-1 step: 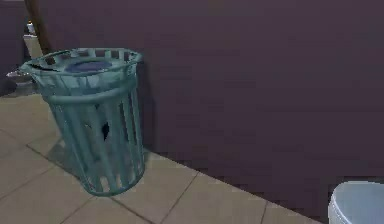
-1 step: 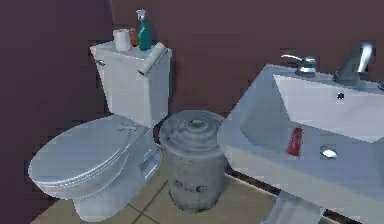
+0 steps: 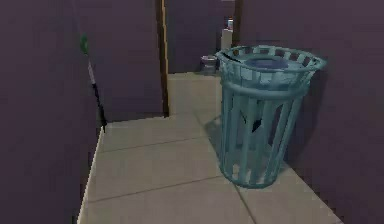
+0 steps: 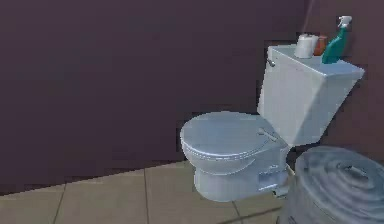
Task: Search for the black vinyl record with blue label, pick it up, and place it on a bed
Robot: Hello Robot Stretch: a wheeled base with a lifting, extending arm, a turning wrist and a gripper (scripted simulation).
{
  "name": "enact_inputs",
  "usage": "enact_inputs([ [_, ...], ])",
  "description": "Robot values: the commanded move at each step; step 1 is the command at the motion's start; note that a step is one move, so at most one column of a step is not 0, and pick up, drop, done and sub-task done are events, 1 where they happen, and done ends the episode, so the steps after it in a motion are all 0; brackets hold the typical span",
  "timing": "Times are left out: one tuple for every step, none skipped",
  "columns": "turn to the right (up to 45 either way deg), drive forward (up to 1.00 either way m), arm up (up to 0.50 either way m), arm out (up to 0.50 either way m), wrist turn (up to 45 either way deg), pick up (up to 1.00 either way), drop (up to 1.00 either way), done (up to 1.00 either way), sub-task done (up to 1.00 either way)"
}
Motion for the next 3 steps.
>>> enact_inputs([
  [-9.0,0.0,0.0,0.0,0.0,0.0,0.0,0.0,0.0],
  [0.0,1.0,0.0,0.0,0.0,0.0,0.0,0.0,0.0],
  [0.0,0.8,0.0,0.0,0.0,0.0,0.0,0.0,0.0],
])
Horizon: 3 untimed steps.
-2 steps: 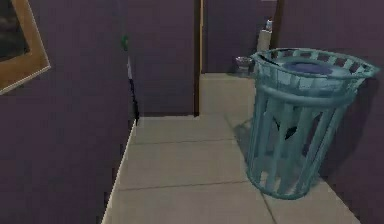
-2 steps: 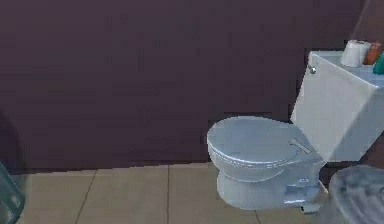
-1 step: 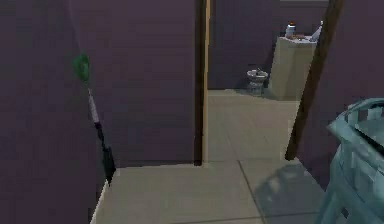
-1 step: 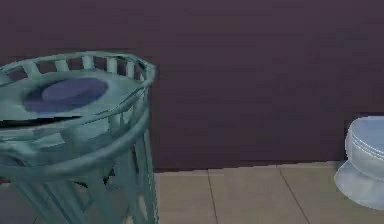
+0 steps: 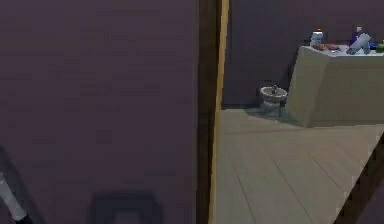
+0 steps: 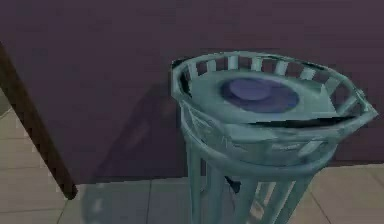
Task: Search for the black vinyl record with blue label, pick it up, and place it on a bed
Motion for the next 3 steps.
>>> enact_inputs([
  [39.0,0.0,0.0,0.0,0.0,0.0,0.0,0.0,0.0],
  [0.0,0.6,0.0,0.0,0.0,0.0,0.0,0.0,0.0],
  [-33.0,0.0,0.0,0.0,0.0,0.0,0.0,0.0,0.0],
])
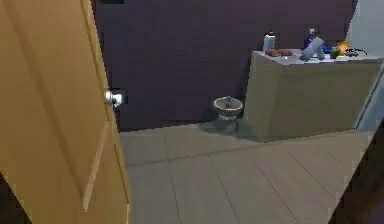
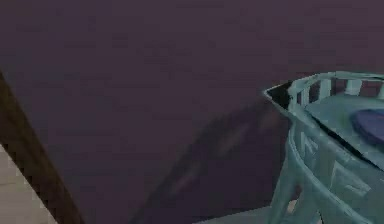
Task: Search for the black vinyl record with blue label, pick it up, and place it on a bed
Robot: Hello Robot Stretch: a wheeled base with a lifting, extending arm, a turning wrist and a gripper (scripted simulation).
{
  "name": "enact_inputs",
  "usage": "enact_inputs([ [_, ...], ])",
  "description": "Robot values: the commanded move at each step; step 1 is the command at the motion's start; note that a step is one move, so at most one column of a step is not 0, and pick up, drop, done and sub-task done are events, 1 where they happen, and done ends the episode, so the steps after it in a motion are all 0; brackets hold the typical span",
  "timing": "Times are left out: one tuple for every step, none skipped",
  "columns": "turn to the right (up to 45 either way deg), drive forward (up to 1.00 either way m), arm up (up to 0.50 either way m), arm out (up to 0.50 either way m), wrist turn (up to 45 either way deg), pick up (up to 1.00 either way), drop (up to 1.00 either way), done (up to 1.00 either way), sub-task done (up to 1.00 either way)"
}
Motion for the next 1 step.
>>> enact_inputs([
  [0.0,0.9,0.0,0.0,0.0,0.0,0.0,0.0,0.0],
])
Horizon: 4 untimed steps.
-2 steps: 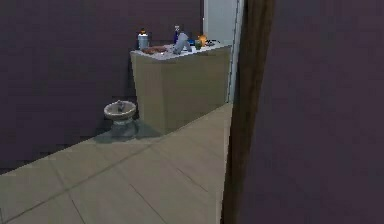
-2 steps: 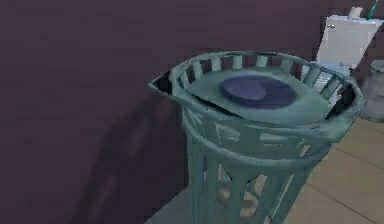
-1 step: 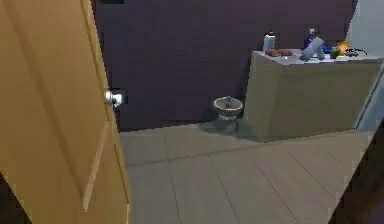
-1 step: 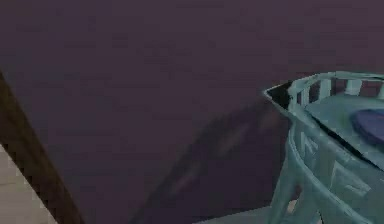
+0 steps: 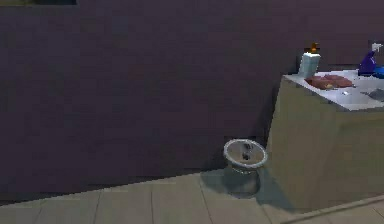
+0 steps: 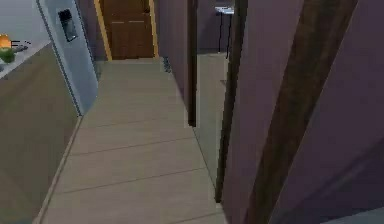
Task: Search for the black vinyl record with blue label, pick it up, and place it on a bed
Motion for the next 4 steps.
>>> enact_inputs([
  [-33.0,0.0,0.0,0.0,0.0,0.0,0.0,0.0,0.0],
  [0.0,0.05,0.0,0.0,0.0,0.0,0.0,0.0,0.0],
  [18.0,0.0,0.0,0.0,0.0,0.0,0.0,0.0,0.0],
  [0.0,0.3,0.0,0.0,0.0,0.0,0.0,0.0,0.0],
])
